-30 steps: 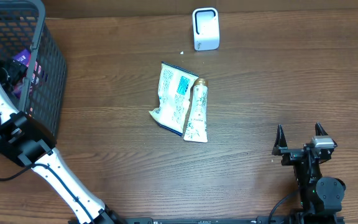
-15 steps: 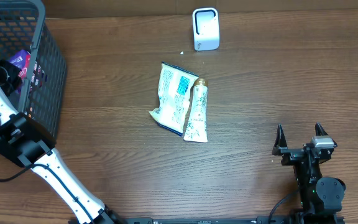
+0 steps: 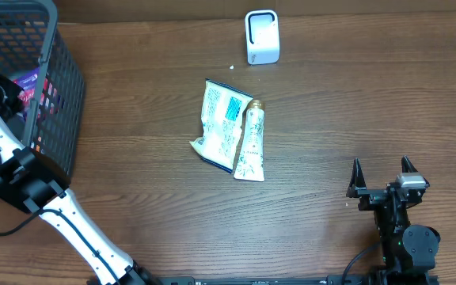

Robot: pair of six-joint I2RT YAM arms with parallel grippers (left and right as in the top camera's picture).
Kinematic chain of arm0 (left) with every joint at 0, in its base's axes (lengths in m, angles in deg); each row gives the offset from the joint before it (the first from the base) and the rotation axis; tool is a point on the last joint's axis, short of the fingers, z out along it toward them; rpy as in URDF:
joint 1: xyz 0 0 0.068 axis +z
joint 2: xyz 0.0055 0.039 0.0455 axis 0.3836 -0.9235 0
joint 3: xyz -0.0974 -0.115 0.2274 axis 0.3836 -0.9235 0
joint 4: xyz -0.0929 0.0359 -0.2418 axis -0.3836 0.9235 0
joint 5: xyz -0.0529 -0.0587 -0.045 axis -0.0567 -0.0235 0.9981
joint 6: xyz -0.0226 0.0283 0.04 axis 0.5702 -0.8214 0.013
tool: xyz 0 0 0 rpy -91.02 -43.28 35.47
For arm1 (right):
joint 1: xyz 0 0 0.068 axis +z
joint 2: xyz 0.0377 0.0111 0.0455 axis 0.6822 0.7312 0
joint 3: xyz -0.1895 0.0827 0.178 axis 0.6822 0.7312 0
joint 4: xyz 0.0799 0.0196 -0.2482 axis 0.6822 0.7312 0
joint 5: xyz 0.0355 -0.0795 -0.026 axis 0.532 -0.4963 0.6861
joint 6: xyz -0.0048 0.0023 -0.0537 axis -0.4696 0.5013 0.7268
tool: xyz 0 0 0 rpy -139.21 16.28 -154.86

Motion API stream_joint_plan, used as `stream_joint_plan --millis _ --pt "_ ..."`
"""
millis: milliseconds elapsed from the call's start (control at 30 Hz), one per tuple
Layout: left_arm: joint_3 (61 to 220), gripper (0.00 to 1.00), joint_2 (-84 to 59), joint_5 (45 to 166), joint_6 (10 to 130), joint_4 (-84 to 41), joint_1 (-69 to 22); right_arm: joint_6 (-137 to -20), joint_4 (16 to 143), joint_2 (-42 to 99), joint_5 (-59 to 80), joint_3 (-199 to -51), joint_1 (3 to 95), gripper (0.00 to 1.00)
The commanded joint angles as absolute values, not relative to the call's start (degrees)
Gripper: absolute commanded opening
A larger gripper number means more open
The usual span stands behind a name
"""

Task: Scan the item barcode

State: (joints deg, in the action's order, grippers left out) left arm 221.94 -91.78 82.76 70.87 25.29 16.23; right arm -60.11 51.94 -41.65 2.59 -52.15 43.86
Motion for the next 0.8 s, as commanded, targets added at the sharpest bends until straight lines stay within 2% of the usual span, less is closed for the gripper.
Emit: stream_joint_plan --millis 0,167,433,467,500,567,600,633,767 --pt "227.3 0.04 -81.5 86.7 69.4 23.7 16.8 -59.8 51.6 -42.2 2.3 -51.5 44.1 1.0" --pt "228.3 0.04 -73.4 92.4 69.5 21.7 16.8 -59.8 51.6 -42.2 2.3 -51.5 44.1 1.0" --pt "227.4 0.06 -72.2 88.3 70.1 24.3 16.7 -59.8 51.6 -42.2 2.3 -51.5 44.1 1.0" --pt "227.0 0.13 -72.5 87.6 70.1 24.5 16.6 -59.8 51.6 -42.2 2.3 -51.5 44.1 1.0" --pt "226.6 0.25 -73.1 86.8 70.1 24.4 16.5 -59.8 51.6 -42.2 2.3 -51.5 44.1 1.0" --pt "225.6 0.7 -74.3 85.7 70.1 24.0 16.5 -59.8 51.6 -42.2 2.3 -51.5 44.1 1.0" --pt "224.8 0.86 -74.9 85.1 70.1 23.5 16.5 -59.8 51.6 -42.2 2.3 -51.5 44.1 1.0" --pt "223.9 0.98 -75.3 84.8 70.1 23.0 16.5 -59.8 51.6 -42.2 2.3 -51.5 44.1 1.0" --pt "220.0 1.0 -78.1 84.4 70.1 20.2 16.6 -59.8 51.6 -42.2 2.3 -51.5 44.1 1.0"
